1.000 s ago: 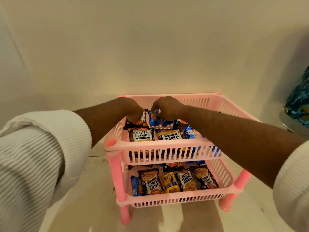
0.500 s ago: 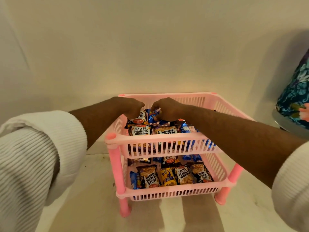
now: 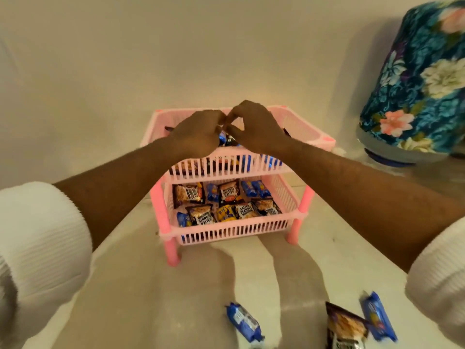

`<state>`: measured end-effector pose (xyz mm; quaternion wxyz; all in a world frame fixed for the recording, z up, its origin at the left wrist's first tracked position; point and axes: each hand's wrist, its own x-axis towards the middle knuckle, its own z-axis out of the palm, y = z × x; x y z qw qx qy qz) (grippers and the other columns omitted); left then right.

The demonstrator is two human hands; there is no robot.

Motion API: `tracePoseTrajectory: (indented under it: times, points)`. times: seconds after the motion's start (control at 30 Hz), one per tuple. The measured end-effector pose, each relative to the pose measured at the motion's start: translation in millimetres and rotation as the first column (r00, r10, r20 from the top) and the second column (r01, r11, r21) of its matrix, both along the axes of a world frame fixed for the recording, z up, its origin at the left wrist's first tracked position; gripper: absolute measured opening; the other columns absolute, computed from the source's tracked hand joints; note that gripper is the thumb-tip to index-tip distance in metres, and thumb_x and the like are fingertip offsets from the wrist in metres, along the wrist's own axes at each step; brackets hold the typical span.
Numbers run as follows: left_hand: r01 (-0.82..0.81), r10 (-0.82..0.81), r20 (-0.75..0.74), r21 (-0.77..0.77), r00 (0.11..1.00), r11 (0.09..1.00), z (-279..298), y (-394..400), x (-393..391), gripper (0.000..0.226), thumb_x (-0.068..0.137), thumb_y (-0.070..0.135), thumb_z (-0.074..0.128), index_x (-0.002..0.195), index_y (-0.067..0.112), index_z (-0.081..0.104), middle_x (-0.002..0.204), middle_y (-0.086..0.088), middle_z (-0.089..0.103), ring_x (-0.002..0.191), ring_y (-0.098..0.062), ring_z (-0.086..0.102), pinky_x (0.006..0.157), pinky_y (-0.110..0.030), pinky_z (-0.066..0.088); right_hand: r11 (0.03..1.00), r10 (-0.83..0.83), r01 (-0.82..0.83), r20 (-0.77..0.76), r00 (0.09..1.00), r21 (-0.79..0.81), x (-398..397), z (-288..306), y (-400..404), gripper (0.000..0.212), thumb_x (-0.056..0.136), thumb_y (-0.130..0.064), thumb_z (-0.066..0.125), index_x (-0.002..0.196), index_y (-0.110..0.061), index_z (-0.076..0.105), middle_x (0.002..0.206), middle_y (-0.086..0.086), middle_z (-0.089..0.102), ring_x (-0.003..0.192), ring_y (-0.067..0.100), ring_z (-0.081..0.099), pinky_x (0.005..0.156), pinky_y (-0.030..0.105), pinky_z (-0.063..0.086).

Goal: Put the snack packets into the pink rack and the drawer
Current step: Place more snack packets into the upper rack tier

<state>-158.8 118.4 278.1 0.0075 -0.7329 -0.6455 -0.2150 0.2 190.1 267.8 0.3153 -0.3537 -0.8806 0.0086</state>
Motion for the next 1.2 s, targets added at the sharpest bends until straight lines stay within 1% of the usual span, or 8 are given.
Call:
tracePoseTrajectory:
  times: [0.1,0.2,0.33,0.43,0.6,0.8,1.0,1.2]
  points:
    - [0.08,-0.085,0.068,0.084,0.994,0.993,-18,-15,32,0.039,0.098,0.01,0.047,0.136,0.016,0.051,0.137,-0.008,0.055,0.123,-0.028,0.054,0.098,-0.039,0.047,0.997,-0.052,0.055,-0.063,0.997,0.05,32,-14,-19,0.018,0.09,-0.033,0.064,0.101,-0.021,0.073,0.106,0.002,0.065,0.103,0.023,0.057,0.085,0.029,0.04]
    - [0.154,-0.158,0.065,0.062,0.985,0.986,-38,-25,57,0.045,0.098,0.012,0.046,0.143,0.016,0.044,0.143,-0.008,0.049,0.131,-0.027,0.048,0.106,-0.042,0.043,0.992,-0.092,0.099,-0.092,0.992,0.076,67,-30,-36,0.018,0.089,-0.033,0.064,0.099,-0.02,0.071,0.104,0.003,0.062,0.103,0.023,0.053,0.081,0.026,0.034]
    - [0.187,-0.181,-0.052,0.15,0.982,0.971,-61,-44,85,0.051,0.097,0.009,0.048,0.147,0.009,0.039,0.153,-0.008,0.036,0.141,-0.027,0.035,0.117,-0.04,0.032,0.987,-0.135,0.142,-0.097,0.986,0.07,112,-52,-55,0.016,0.088,-0.031,0.064,0.101,-0.023,0.07,0.109,0.001,0.061,0.108,0.022,0.052,0.085,0.023,0.031]
    - [0.206,-0.192,-0.107,0.142,0.976,0.968,-76,-59,107,0.055,0.095,0.007,0.05,0.148,0.011,0.037,0.157,-0.005,0.03,0.148,-0.024,0.023,0.121,-0.039,0.024,0.985,-0.153,0.161,-0.122,0.981,0.061,145,-67,-67,0.017,0.088,-0.031,0.063,0.102,-0.023,0.069,0.109,0.001,0.062,0.107,0.023,0.053,0.086,0.025,0.034]
    - [0.193,-0.192,-0.018,0.082,0.981,0.978,-118,-92,162,0.053,0.092,0.008,0.052,0.144,0.014,0.041,0.148,-0.006,0.039,0.139,-0.026,0.038,0.116,-0.039,0.033,0.986,-0.168,0.167,-0.071,0.983,-0.023,203,-106,-87,0.018,0.09,-0.03,0.065,0.106,-0.023,0.068,0.113,0.002,0.061,0.108,0.022,0.055,0.09,0.03,0.041]
    - [0.153,-0.145,0.107,-0.073,0.984,0.985,-194,-124,263,0.049,0.095,0.018,0.054,0.143,0.013,0.043,0.148,-0.006,0.042,0.139,-0.023,0.038,0.116,-0.037,0.031,0.979,-0.098,0.096,-0.004,0.995,-0.18,297,-174,-129,0.017,0.09,-0.028,0.066,0.106,-0.023,0.069,0.108,0.002,0.061,0.105,0.025,0.057,0.092,0.039,0.046]
    - [0.194,-0.161,0.178,-0.191,0.971,0.962,-251,-150,369,0.051,0.094,0.017,0.058,0.143,0.013,0.045,0.15,-0.005,0.042,0.144,-0.02,0.035,0.116,-0.03,0.03,0.927,-0.179,0.219,0.155,0.972,-0.306,405,-232,-153,0.02,0.093,-0.037,0.061,0.111,-0.031,0.066,0.12,-0.003,0.057,0.115,0.019,0.051,0.088,0.034,0.048]
    - [0.282,-0.196,0.279,-0.311,0.94,0.908,-296,-169,450,0.047,0.096,0.026,0.057,0.141,0.024,0.046,0.143,0.002,0.051,0.127,-0.017,0.052,0.107,-0.032,0.042,0.879,-0.306,0.348,0.175,0.936,-0.326,497,-282,-178,0.02,0.093,-0.036,0.061,0.11,-0.029,0.067,0.118,-0.005,0.059,0.112,0.018,0.053,0.081,0.033,0.052]
